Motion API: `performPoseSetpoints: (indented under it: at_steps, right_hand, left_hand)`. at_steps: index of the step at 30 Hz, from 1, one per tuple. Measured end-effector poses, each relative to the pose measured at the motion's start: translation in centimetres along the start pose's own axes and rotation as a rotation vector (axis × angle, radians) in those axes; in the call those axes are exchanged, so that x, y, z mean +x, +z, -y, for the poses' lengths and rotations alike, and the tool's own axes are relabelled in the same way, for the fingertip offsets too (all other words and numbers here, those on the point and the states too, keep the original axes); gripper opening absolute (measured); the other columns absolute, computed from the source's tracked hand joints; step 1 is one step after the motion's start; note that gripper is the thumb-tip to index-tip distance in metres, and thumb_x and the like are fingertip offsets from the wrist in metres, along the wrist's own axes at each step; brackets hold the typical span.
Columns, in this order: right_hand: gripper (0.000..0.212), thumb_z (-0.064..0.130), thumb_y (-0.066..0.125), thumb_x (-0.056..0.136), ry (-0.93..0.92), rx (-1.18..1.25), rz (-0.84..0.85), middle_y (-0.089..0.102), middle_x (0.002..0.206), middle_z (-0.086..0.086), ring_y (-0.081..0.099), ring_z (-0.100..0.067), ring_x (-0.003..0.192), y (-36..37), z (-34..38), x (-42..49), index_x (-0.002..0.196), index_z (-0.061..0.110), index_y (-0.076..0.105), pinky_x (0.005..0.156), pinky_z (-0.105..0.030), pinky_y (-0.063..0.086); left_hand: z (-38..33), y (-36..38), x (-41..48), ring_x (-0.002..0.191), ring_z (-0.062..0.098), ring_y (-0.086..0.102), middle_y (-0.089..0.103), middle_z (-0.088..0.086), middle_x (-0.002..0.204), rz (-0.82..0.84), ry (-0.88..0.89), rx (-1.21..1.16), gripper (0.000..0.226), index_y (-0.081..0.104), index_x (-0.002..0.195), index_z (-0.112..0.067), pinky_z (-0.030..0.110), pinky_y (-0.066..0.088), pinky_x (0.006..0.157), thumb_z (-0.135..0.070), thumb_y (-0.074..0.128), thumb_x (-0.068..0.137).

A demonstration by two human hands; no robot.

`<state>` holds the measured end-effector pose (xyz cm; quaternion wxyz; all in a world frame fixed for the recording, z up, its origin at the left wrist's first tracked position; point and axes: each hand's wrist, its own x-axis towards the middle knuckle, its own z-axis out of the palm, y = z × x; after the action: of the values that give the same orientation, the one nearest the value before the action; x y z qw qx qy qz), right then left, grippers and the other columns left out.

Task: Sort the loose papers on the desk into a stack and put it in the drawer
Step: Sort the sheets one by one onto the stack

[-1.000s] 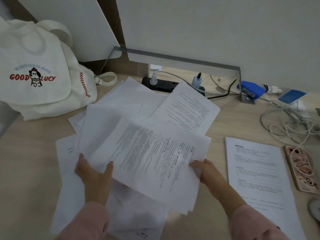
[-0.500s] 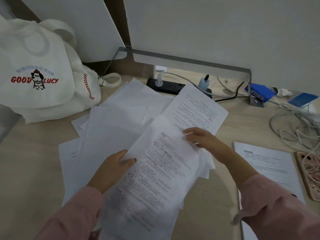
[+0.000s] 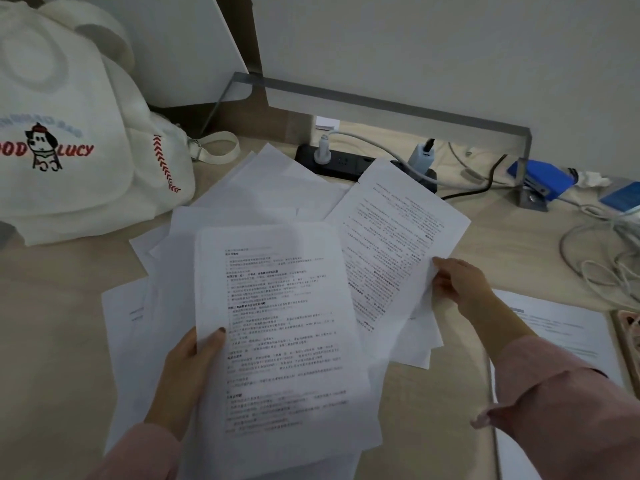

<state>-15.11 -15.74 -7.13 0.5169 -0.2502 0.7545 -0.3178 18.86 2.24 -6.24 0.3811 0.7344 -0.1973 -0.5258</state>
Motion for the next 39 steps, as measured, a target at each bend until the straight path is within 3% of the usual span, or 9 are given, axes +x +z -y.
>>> performPoseSetpoints:
  at_steps: [5, 10, 15, 18, 25, 28, 34, 36, 39]
  right_hand:
    - [0.019, 0.007, 0.053, 0.09, -0.102, 0.175, 0.001, 0.058, 0.076, -0.008, 0.056, -0.017, 0.062, -0.2, 0.5, -2.3, 0.072, 0.011, 0.05, 0.061, -0.024, 0.051]
    - [0.008, 0.0, 0.049, 0.091, -0.032, 0.426, 0.04, 0.068, 0.054, -0.004, 0.069, -0.012, 0.054, -0.7, -2.7, -7.5, 0.088, 0.005, 0.054, 0.055, -0.021, 0.058]
    - [0.019, 0.014, 0.054, 0.091, 0.11, 0.468, 0.21, 0.069, 0.094, -0.014, 0.069, -0.032, 0.092, -1.0, -8.6, -12.1, 0.105, 0.004, 0.061, 0.083, -0.043, 0.056]
    - [0.023, 0.025, 0.054, 0.09, 0.107, 0.486, 0.173, 0.07, 0.097, -0.011, 0.067, -0.03, 0.093, -3.4, -9.3, -12.6, 0.104, 0.01, 0.064, 0.08, -0.039, 0.058]
    - [0.017, 0.007, 0.057, 0.088, 0.081, 0.119, 0.151, 0.063, 0.063, -0.009, 0.059, -0.019, 0.054, -6.7, -9.2, -10.9, 0.101, -0.003, 0.063, 0.06, -0.028, 0.049]
    - [0.016, 0.002, 0.056, 0.087, 0.155, 0.072, 0.274, 0.062, 0.073, -0.017, 0.061, -0.017, 0.055, -5.8, -10.6, -12.6, 0.098, -0.008, 0.061, 0.052, -0.02, 0.051]
    - [0.031, 0.018, 0.07, 0.07, 0.217, 0.012, 0.586, 0.074, 0.084, -0.009, 0.072, -0.02, 0.079, -4.1, -13.0, -16.5, 0.099, 0.009, 0.067, 0.073, -0.03, 0.056]
    - [0.029, 0.017, 0.068, 0.073, 0.177, -0.018, 0.659, 0.072, 0.083, -0.003, 0.069, -0.017, 0.079, -3.8, -13.0, -17.0, 0.102, 0.016, 0.068, 0.08, -0.032, 0.055]
    - [0.032, 0.006, 0.063, 0.07, 0.15, -0.027, 0.739, 0.061, 0.084, -0.003, 0.056, -0.014, 0.075, -3.8, -12.9, -16.9, 0.102, 0.006, 0.066, 0.079, -0.031, 0.051]
  left_hand:
    - [0.2, -0.1, -0.1, 0.107, 0.02, 0.061, 0.067, -0.003, 0.115, -0.019, -0.017, -0.054, 0.033, 0.06, 0.122, -0.021, 0.045, 0.044, 0.1, -0.028, 0.056, 0.089]
    - [0.2, 0.3, -0.5, 0.108, 0.023, 0.057, 0.063, 0.002, 0.115, -0.079, 0.004, -0.083, 0.033, 0.057, 0.123, -0.015, 0.039, 0.041, 0.1, -0.022, 0.054, 0.091]
    - [0.7, 0.5, -0.6, 0.111, 0.027, 0.055, 0.061, 0.007, 0.122, -0.119, -0.018, -0.104, 0.037, 0.056, 0.125, -0.012, 0.042, 0.038, 0.104, -0.023, 0.057, 0.089]
    - [1.0, 0.8, -1.1, 0.112, 0.027, 0.055, 0.061, 0.007, 0.123, -0.112, -0.041, -0.111, 0.04, 0.056, 0.126, -0.011, 0.043, 0.038, 0.104, -0.024, 0.058, 0.088]
    - [1.4, 3.8, -2.7, 0.112, 0.025, 0.056, 0.062, 0.005, 0.119, -0.052, -0.04, -0.155, 0.038, 0.057, 0.125, -0.013, 0.038, 0.04, 0.101, -0.024, 0.056, 0.089]
    - [1.5, 6.0, -3.2, 0.108, 0.026, 0.058, 0.063, 0.008, 0.12, -0.01, -0.09, -0.221, 0.034, 0.059, 0.121, -0.011, 0.039, 0.041, 0.101, -0.022, 0.054, 0.09]
    - [1.0, 9.4, -4.9, 0.083, 0.02, 0.058, 0.062, 0.002, 0.093, 0.123, -0.158, -0.294, 0.018, 0.053, 0.111, -0.013, 0.033, 0.048, 0.067, -0.015, 0.046, 0.095]
    - [0.9, 10.0, -5.1, 0.081, 0.02, 0.059, 0.062, 0.001, 0.092, 0.133, -0.133, -0.25, 0.017, 0.054, 0.11, -0.012, 0.031, 0.048, 0.063, -0.014, 0.046, 0.094]
    - [0.9, 10.6, -5.0, 0.083, 0.019, 0.061, 0.063, 0.0, 0.093, 0.178, -0.123, -0.171, 0.019, 0.054, 0.112, -0.013, 0.029, 0.049, 0.064, -0.012, 0.048, 0.094]
